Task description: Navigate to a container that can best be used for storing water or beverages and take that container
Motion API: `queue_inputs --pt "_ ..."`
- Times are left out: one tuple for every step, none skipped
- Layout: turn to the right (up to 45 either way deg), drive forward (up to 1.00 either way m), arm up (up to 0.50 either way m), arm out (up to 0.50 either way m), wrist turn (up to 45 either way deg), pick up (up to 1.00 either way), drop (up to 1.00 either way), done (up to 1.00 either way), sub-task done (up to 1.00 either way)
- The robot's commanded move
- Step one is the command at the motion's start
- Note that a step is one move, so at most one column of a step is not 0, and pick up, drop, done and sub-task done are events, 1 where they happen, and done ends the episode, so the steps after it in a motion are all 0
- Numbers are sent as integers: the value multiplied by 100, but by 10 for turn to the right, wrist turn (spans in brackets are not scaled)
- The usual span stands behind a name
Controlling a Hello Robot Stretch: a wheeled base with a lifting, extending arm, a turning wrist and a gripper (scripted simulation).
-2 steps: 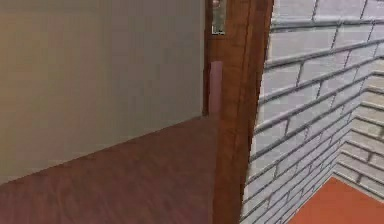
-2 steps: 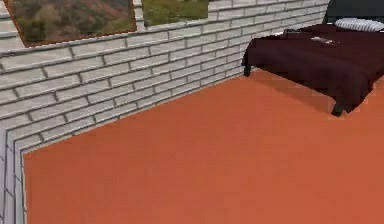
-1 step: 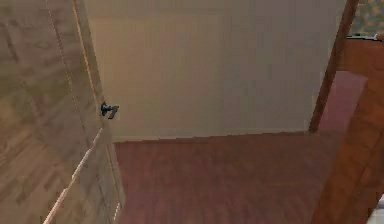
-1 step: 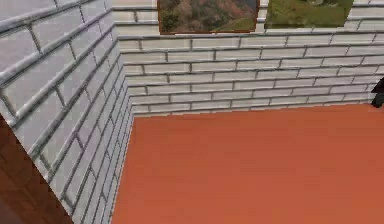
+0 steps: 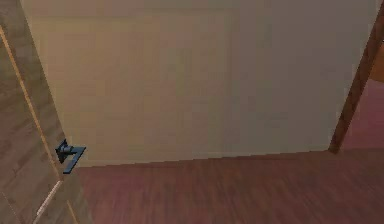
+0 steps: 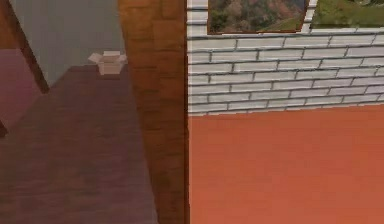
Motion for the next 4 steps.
queue_inputs --pt "-60 0 0 0 0 0 0 0 0" --pt "0 30 0 0 0 0 0 0 0" --pt "450 0 0 0 0 0 0 0 0" --pt "240 0 0 0 0 0 0 0 0"
